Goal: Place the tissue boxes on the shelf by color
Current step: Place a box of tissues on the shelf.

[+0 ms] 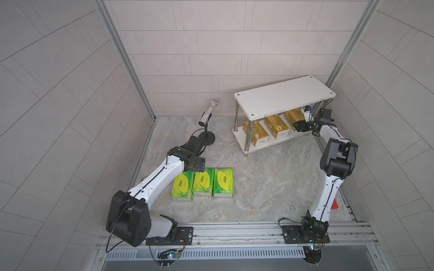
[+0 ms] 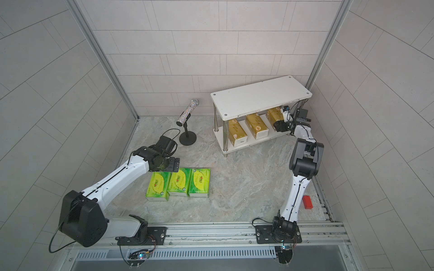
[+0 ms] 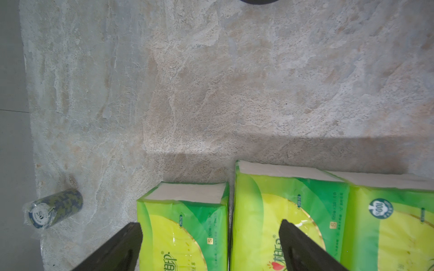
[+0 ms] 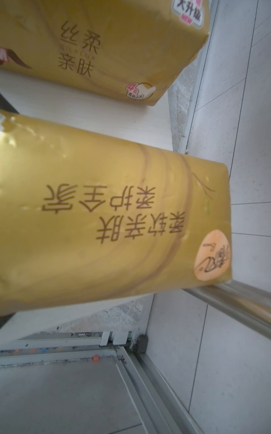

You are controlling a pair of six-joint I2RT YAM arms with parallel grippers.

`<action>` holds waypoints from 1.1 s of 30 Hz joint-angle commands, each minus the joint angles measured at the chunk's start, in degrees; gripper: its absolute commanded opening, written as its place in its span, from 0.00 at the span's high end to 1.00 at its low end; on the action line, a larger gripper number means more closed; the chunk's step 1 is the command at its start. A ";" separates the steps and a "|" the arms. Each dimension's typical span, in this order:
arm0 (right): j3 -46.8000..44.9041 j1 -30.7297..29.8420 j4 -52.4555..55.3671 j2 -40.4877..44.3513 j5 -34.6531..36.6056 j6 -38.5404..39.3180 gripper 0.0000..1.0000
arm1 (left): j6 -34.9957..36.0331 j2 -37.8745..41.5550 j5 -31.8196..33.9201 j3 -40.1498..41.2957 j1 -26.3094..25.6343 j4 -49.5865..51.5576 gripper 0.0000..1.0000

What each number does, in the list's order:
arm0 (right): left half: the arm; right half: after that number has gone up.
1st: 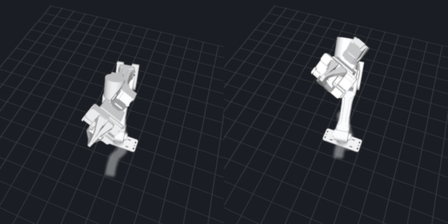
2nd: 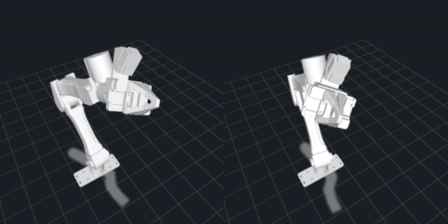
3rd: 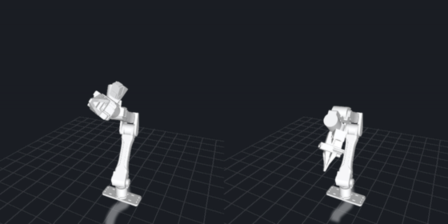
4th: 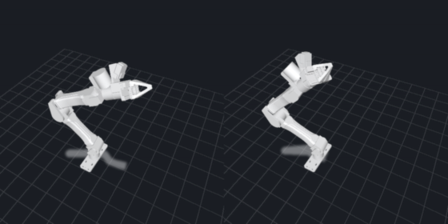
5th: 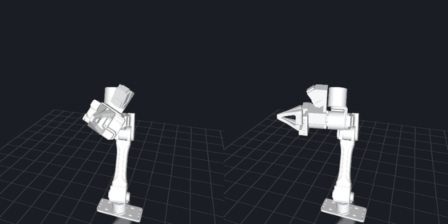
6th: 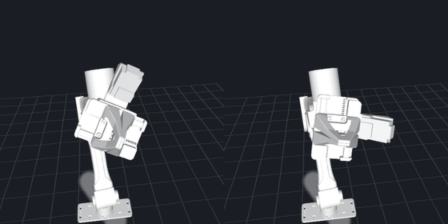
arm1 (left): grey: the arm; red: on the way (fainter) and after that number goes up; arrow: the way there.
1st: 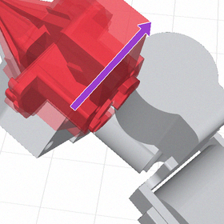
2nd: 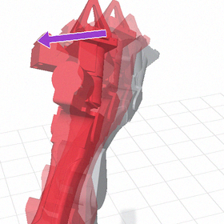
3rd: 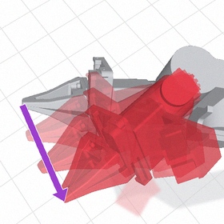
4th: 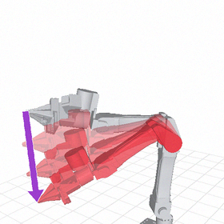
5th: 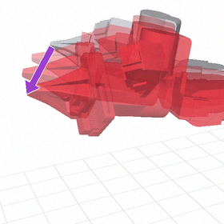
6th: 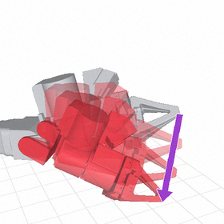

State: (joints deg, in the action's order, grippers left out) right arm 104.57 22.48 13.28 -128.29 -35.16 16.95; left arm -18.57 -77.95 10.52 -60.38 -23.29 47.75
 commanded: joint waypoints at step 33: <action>-5.27 1.10 -6.10 5.43 2.52 -6.26 0.00 | 0.20 1.41 -1.13 -2.53 -0.43 4.07 0.01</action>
State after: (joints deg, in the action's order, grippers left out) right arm 100.55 22.52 9.93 -126.52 -35.07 12.91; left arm -18.55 -78.13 9.37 -61.98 -23.40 50.02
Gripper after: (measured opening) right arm 0.998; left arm 0.993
